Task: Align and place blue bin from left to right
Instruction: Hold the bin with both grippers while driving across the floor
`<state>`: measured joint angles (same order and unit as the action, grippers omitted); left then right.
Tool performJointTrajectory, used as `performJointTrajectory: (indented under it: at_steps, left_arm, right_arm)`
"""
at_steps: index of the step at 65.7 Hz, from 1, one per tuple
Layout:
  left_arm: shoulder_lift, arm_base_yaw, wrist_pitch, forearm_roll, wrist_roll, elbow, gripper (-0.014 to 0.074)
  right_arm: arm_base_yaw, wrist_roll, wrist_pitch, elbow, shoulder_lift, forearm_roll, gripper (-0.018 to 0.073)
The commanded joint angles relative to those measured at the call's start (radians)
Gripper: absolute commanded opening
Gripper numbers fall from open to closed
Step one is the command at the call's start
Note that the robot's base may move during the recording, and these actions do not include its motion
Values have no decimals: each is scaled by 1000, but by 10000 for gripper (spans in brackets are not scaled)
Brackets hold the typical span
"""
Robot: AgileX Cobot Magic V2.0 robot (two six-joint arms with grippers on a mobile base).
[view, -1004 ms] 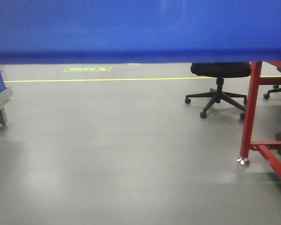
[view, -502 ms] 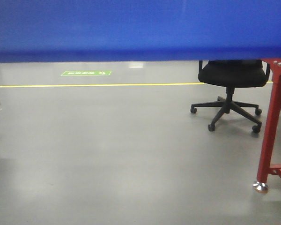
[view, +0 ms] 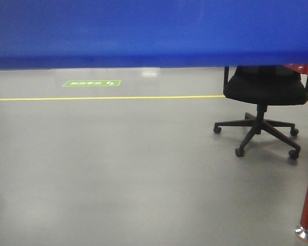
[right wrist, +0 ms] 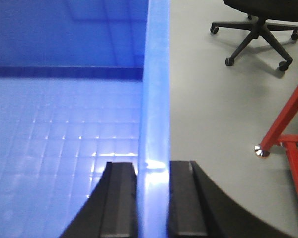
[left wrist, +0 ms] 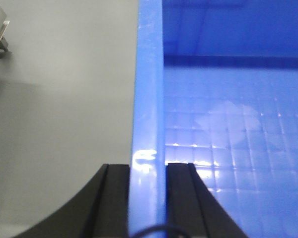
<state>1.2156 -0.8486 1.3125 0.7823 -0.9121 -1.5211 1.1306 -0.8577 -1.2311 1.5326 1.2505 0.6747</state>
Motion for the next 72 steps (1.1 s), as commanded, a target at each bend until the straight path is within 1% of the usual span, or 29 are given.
performJointTrajectory:
  at_steps: [1,72]
  left_arm:
    - [-2,-11,-91,33,-10,-9,-111]
    - [-2,-11,-91,33,-10,-9,-111]
  right_arm:
    - [9,11,193,11,-3,5,-72]
    - [9,11,193,11,-3,5,-72]
